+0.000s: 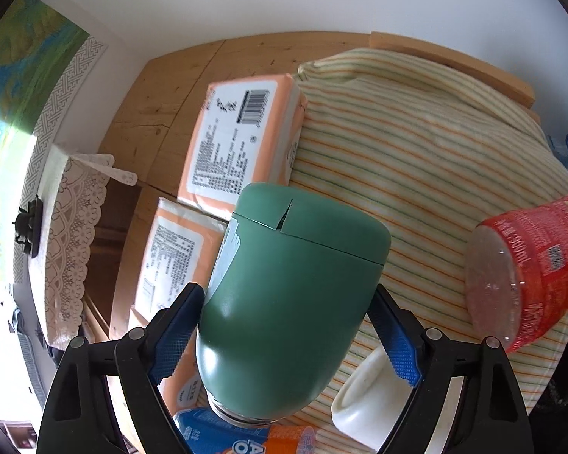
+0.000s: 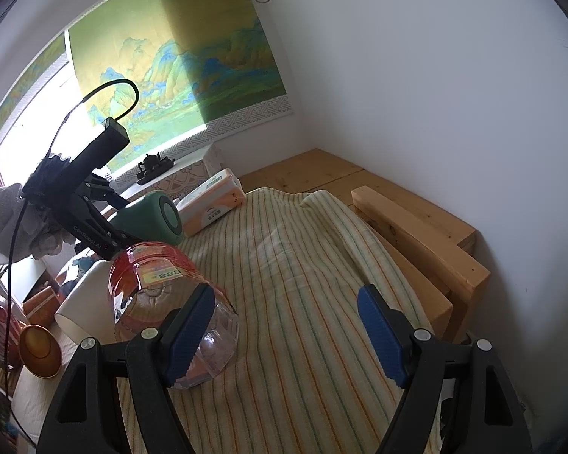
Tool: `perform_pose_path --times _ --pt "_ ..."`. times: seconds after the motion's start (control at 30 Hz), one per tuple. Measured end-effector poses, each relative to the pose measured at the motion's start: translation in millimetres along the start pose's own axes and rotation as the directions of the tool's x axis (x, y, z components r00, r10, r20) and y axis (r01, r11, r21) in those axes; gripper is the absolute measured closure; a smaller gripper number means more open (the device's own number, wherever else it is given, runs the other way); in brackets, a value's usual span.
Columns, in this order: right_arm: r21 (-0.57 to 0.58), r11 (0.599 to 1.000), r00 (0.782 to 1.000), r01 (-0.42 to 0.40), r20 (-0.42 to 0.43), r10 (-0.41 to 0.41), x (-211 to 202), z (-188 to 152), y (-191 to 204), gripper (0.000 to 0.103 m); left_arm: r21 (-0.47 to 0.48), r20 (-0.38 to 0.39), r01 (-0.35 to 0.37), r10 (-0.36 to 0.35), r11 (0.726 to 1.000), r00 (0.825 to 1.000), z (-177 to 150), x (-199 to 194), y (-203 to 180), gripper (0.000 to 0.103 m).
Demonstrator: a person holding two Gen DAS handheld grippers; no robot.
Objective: Flip cup upside down
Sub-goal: 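Lift the green thermos off the table with the left tool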
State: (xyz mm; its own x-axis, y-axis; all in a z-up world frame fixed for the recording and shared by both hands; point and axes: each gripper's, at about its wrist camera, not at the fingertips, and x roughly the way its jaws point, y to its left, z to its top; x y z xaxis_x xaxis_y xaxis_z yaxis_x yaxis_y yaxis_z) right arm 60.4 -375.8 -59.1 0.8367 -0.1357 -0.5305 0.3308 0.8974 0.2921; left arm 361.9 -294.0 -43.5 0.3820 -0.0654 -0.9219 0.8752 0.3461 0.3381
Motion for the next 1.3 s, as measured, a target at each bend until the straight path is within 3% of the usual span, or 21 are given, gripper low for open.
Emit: perform_pose_path --times 0.37,0.67,0.97,1.3 --pt "-0.006 0.999 0.999 -0.033 0.017 0.033 -14.1 0.7 8.8 0.029 -0.013 0.042 -0.049 0.050 0.999 0.998 -18.7 -89.4 -15.8 0.014" --pt "-0.019 0.997 0.997 -0.072 0.034 0.073 -34.3 -1.2 18.7 0.028 -0.020 0.056 -0.024 0.025 1.000 0.998 -76.5 -146.2 -68.6 0.014" --pt "-0.041 0.995 0.995 -0.092 0.033 0.094 -51.3 -13.1 27.3 0.028 -0.058 0.046 0.075 -0.073 0.995 0.996 -133.3 -136.6 -128.1 0.014" --pt "-0.056 0.994 0.995 -0.092 0.036 0.094 -62.7 -21.0 29.8 0.029 -0.091 0.025 0.122 -0.120 0.988 0.992 -146.4 -88.7 -154.7 0.014"
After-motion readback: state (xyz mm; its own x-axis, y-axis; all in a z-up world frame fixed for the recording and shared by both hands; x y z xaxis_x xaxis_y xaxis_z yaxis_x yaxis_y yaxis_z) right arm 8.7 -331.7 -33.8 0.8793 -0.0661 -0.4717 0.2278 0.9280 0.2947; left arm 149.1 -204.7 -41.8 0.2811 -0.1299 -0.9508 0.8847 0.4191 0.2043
